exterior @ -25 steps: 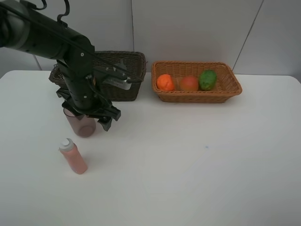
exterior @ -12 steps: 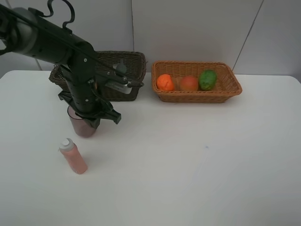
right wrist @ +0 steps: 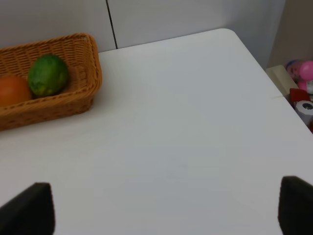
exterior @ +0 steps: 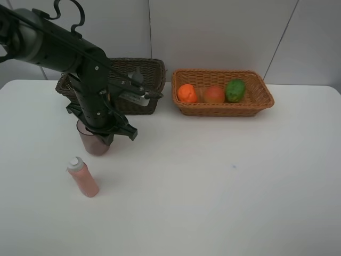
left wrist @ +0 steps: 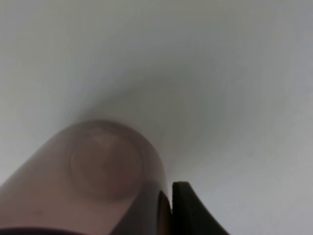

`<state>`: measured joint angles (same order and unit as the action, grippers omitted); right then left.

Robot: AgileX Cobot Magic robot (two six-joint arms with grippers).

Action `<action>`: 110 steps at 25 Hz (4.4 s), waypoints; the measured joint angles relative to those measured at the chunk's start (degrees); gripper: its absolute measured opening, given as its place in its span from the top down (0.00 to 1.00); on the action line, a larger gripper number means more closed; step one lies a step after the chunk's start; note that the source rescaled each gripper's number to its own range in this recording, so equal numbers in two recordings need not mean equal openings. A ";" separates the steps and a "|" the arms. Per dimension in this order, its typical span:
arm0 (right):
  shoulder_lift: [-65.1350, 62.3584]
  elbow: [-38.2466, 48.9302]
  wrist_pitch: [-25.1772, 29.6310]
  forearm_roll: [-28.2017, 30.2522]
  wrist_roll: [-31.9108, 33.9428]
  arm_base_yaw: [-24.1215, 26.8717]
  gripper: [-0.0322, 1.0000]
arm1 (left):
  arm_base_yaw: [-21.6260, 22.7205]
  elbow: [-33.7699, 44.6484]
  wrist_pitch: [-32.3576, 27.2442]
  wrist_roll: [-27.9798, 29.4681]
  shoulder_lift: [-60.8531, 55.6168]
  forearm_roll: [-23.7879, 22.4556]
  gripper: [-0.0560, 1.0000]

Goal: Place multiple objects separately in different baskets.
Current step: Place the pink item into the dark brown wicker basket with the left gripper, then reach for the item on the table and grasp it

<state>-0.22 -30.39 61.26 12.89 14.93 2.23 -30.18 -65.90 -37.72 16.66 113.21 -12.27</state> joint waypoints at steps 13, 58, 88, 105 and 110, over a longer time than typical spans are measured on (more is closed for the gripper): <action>0.00 0.00 0.00 0.00 0.00 0.00 0.00 | 0.00 -13.77 -14.09 2.30 -7.09 0.30 0.95; 0.00 0.00 0.00 -0.02 0.00 0.00 0.00 | 13.97 -20.52 14.94 5.11 10.31 -6.45 0.13; 0.00 0.00 0.00 -0.02 0.00 0.00 0.00 | 3.94 6.46 -12.20 -25.03 -24.35 9.12 0.05; 0.00 0.00 0.00 -0.02 0.00 0.00 0.00 | 3.32 12.22 -18.12 -86.33 -25.90 9.99 0.05; 0.00 0.00 0.00 -0.02 0.00 0.00 0.00 | 3.32 16.53 -16.79 -98.69 -25.90 11.90 0.05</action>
<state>-0.22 -30.39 61.26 12.86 14.93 2.23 -26.85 -49.36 -54.51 -82.03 87.31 -0.37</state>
